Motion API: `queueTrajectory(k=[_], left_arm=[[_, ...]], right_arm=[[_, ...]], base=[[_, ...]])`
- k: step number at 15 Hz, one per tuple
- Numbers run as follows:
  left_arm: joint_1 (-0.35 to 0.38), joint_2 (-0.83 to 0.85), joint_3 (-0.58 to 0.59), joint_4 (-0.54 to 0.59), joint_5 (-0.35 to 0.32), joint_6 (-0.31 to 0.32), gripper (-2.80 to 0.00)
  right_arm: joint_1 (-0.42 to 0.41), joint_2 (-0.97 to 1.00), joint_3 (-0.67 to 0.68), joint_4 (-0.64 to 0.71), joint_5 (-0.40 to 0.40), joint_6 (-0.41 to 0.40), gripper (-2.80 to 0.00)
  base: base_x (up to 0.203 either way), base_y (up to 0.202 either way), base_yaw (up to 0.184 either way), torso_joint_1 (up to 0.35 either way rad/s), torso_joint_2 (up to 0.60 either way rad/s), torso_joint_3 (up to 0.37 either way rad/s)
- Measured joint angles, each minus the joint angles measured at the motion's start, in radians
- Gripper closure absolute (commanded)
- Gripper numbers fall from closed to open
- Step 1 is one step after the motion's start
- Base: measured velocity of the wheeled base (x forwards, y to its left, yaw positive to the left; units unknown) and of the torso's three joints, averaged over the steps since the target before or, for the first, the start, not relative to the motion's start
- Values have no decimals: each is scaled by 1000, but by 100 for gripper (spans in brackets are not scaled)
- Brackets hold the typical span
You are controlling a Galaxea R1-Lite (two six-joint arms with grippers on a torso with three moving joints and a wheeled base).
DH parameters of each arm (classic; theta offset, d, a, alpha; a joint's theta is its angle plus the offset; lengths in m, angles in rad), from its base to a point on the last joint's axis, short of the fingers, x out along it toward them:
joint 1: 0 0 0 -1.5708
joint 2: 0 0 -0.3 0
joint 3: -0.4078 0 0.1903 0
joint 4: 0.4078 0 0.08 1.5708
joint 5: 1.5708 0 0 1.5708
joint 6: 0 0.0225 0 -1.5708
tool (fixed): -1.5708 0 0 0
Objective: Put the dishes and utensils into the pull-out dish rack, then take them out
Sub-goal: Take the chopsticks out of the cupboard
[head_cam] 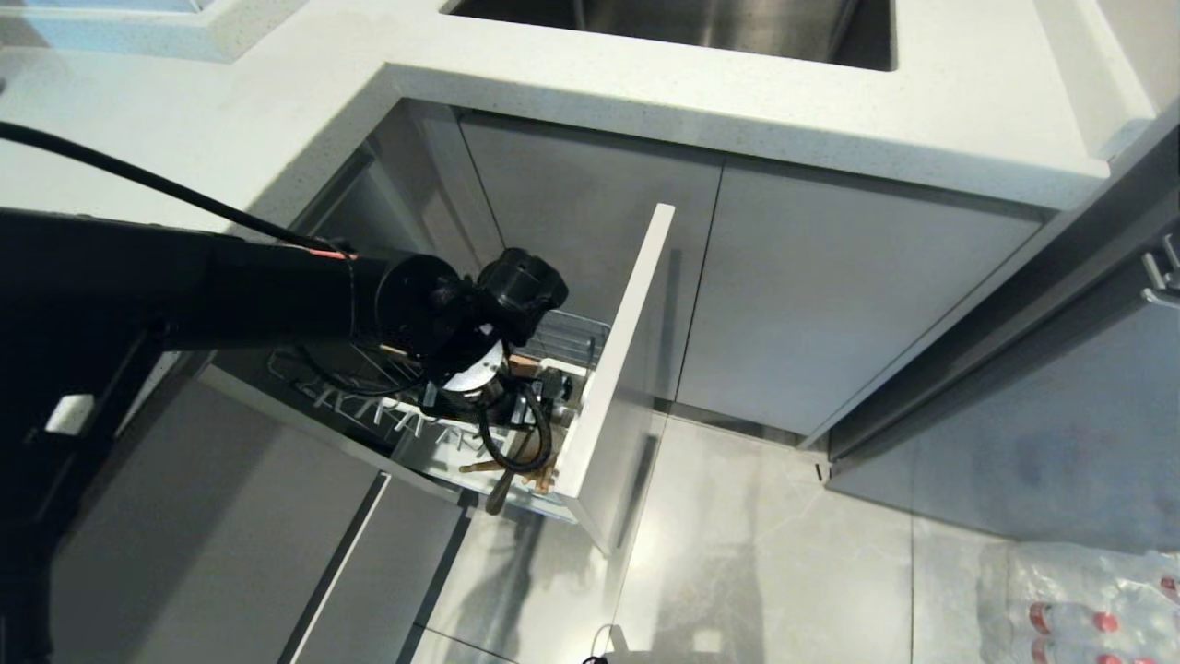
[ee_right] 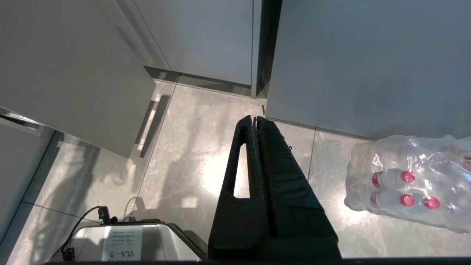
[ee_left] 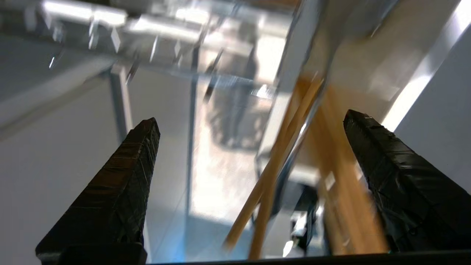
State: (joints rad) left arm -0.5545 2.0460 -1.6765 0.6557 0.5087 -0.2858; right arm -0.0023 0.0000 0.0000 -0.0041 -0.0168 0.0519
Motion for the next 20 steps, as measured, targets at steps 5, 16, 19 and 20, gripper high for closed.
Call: queueTrajectory(k=[5, 16, 19, 20], left_arm=[[3, -16, -26, 121, 3, -30, -280], [50, 59, -108, 347, -212, -31, -280], [63, 118, -173, 399, -240, -11, -280], [66, 137, -194, 426, -242, 2, -280]], right_arm=[[0, 0, 0, 0, 0, 0, 0], [0, 0, 0, 0, 0, 0, 0], [0, 0, 0, 0, 0, 0, 0], [0, 0, 0, 0, 0, 0, 0]], base=[[0, 0, 0, 0, 0, 0], [0, 0, 0, 0, 0, 0], [0, 0, 0, 0, 0, 0], [0, 0, 0, 0, 0, 0]])
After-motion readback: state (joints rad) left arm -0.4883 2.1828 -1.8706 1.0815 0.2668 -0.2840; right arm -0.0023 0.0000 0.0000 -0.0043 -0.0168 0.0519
